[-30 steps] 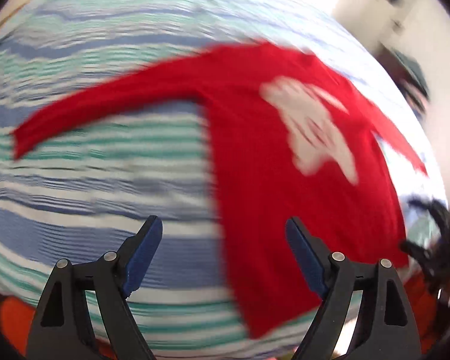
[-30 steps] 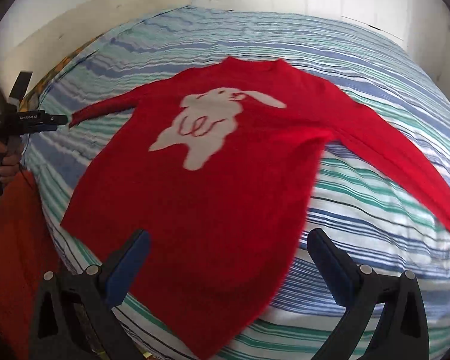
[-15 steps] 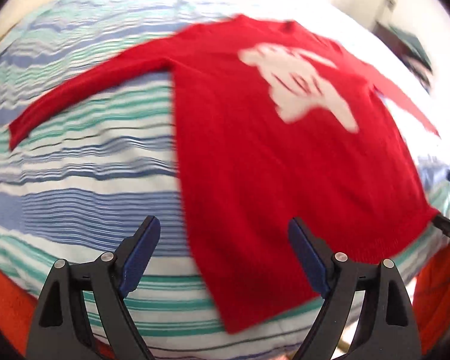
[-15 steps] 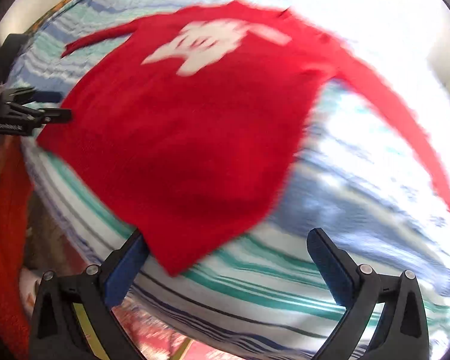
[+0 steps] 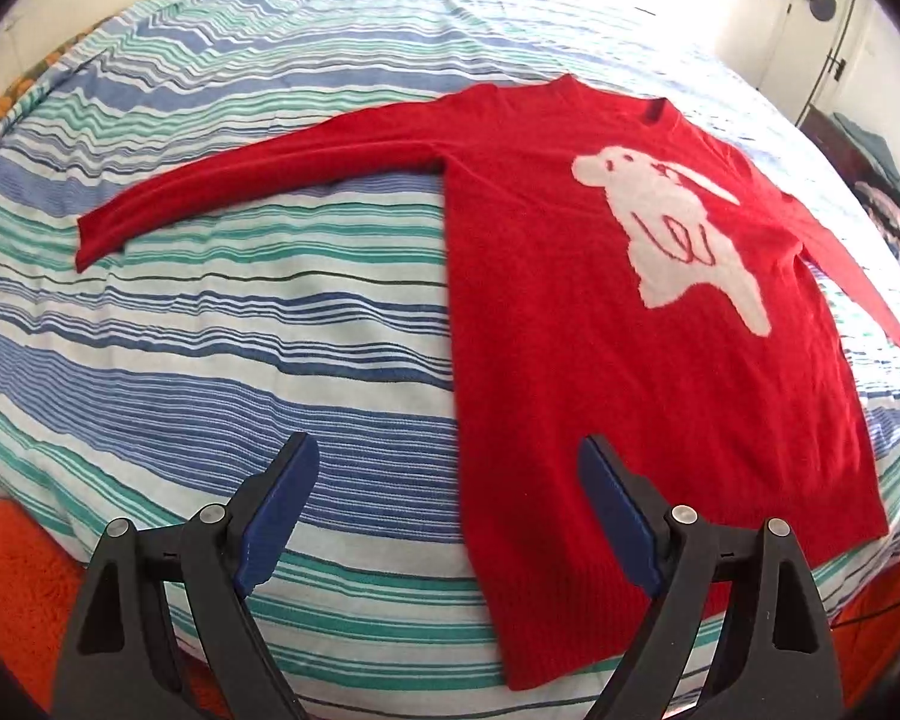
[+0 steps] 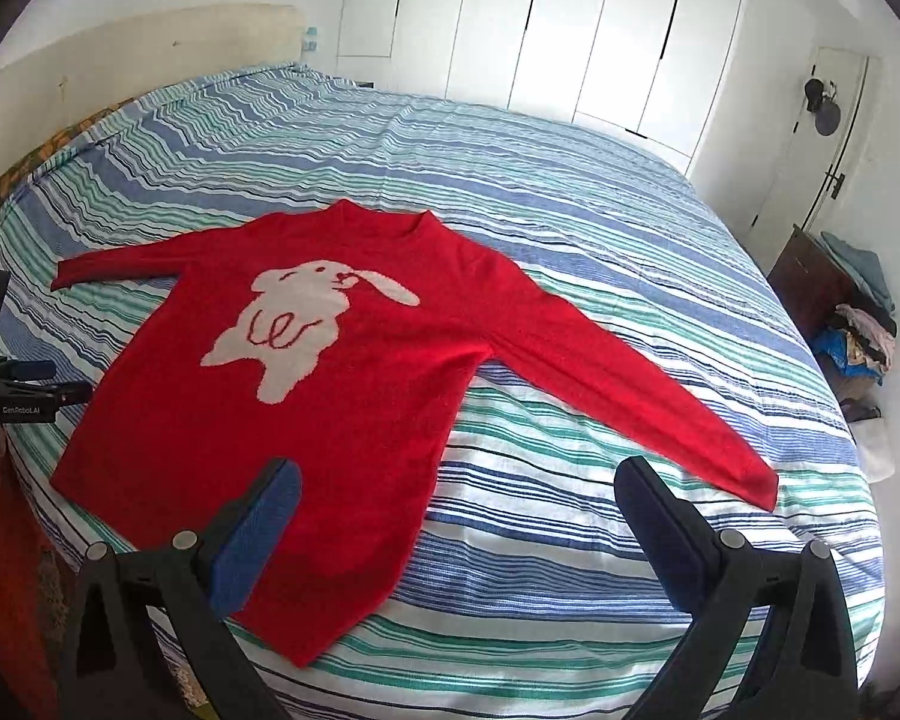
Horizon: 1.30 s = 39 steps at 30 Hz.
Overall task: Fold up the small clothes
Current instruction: 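Release the sleeve with the left gripper and lift both tools away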
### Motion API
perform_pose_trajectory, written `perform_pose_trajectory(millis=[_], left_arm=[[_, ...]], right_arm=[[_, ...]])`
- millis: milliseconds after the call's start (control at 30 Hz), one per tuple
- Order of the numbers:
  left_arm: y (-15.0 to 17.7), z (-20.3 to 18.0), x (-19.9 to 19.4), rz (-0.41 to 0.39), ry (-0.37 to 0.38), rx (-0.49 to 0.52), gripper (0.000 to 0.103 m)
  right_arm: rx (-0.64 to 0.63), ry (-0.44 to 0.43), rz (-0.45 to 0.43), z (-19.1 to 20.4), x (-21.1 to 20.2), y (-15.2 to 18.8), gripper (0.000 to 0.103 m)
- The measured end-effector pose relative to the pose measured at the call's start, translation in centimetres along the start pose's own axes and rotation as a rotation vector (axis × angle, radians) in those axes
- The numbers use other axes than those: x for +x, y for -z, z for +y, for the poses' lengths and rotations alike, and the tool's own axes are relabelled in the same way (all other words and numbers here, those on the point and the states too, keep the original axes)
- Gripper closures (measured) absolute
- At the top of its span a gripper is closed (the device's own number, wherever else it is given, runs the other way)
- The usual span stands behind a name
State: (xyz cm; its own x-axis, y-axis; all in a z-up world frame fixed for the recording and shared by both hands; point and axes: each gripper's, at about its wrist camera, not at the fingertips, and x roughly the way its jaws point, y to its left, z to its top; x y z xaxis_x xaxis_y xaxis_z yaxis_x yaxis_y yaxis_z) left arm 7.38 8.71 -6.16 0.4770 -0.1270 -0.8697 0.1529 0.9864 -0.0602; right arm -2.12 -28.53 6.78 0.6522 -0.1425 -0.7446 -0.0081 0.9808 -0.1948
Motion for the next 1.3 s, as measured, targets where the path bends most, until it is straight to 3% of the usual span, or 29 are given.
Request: perform_pose_trajectory(millis=[667,1300], left_arm=[[0.1,0.5,0.6,0.008,-0.067,-0.007,0.013],[0.1,0.2,0.9,0.005,-0.116,0.024,0.011]], right_arm=[[0.101,0.076,0.154,-0.4,1.2,2.1,0.000],[0.213,0.002,0.191,-0.8,2.2,4.1,0.000]])
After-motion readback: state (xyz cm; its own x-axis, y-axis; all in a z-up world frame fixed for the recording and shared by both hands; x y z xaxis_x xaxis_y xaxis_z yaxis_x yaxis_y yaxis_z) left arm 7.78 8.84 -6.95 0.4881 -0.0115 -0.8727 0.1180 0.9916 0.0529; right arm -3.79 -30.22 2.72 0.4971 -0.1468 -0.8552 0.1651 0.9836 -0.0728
